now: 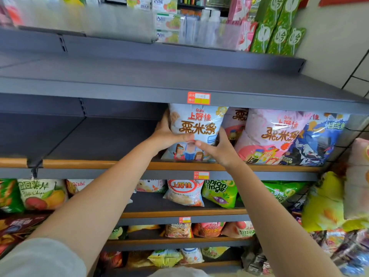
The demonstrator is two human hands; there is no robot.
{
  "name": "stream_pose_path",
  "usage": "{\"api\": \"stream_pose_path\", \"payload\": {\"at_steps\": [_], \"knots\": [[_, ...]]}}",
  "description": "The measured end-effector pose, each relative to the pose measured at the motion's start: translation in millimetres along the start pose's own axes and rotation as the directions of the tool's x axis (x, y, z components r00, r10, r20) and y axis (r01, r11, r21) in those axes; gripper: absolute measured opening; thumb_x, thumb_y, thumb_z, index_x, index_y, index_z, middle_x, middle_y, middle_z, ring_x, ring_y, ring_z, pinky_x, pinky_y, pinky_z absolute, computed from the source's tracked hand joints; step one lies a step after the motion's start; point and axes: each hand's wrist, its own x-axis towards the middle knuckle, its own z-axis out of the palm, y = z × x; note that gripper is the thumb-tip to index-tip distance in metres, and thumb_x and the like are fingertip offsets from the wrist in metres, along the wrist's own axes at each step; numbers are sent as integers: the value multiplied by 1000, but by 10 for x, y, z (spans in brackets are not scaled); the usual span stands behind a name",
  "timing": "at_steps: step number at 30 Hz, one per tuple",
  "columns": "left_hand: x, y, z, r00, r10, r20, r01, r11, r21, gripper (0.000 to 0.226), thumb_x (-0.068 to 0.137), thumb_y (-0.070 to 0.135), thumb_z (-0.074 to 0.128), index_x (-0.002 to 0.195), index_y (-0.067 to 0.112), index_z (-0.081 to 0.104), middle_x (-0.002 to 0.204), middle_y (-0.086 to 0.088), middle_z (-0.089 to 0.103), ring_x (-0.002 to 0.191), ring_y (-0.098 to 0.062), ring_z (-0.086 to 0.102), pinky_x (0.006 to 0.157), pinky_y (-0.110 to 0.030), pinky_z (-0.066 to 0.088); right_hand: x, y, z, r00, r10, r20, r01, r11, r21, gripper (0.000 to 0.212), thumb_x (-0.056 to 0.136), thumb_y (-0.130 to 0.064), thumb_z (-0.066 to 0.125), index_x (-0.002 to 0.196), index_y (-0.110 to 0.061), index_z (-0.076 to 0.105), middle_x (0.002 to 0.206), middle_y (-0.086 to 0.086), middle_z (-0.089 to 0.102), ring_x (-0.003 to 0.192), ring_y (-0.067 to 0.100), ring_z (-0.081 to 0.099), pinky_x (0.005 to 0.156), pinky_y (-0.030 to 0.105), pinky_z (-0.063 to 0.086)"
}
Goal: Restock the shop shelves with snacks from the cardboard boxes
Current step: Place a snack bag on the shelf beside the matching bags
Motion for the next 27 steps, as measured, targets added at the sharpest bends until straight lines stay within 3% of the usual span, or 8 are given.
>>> {"api": "stream_pose_path", "payload": {"at_steps": [5,9,11,13,17,21,25,27], "knots": [[23,-10,116,999,2,49,1,998,-57,108,71,31,86,155,33,18,141,5,53,120,-12,52,83,-25,49,-45,-10,-79,1000,-17,-25,17,1000,-2,70,82,-14,81,140,-14,43,126,-2,66,111,4,65,82,17,54],[23,-25,311,999,36,29,-34,997,-71,111,70,34,88,155,35,17,143,6,53,126,-15,53,98,-35,48,-176,6,-178,998,-25,-57,19,994,-106,65,87,-27,75,142,-17,41,122,-13,64,104,-13,60,80,4,46],[15,-26,389,999,42,5,-41,995,-94,108,71,34,87,154,36,19,140,8,55,125,-14,55,99,-35,48,-233,20,-156,993,-28,-119,5,982,-188,60,89,-36,71,139,-18,44,117,-13,63,100,-9,60,77,2,45],[-21,-13,459,998,56,-15,-57,992,-111,103,72,35,87,153,36,23,136,10,57,121,-10,57,97,-31,50,-277,49,-122,976,-72,-208,11,959,-282,60,87,-48,69,135,-17,50,118,-9,64,106,4,60,81,9,47],[-104,37,547,999,48,-16,-50,987,-150,92,77,28,84,150,32,29,127,14,58,108,0,57,81,-15,49,-364,89,-55,916,-182,-357,-7,883,-469,60,86,-53,66,126,-9,58,113,2,58,97,-3,37,72,-3,32],[-158,56,546,999,-17,-32,12,990,-140,86,77,32,83,147,34,33,125,15,57,115,-8,55,98,-32,48,-471,53,56,850,-195,-490,-49,895,-442,67,80,-52,73,125,-6,55,108,2,53,93,5,44,69,11,37],[-324,9,478,999,-33,-29,31,997,-74,93,76,40,82,151,35,28,138,15,52,122,-7,52,96,-27,47,-670,17,240,850,-175,-497,12,949,-314,35,89,-36,73,82,-12,48,64,-8,45,55,6,42,51,17,31],[-443,-88,355,997,-46,-63,44,999,-31,97,75,43,83,153,36,26,149,11,45,132,-9,46,105,-32,42,-763,60,423,900,-141,-411,39,969,-245,37,97,-29,64,67,-21,43,55,-8,42,49,7,39,49,20,30]]}}
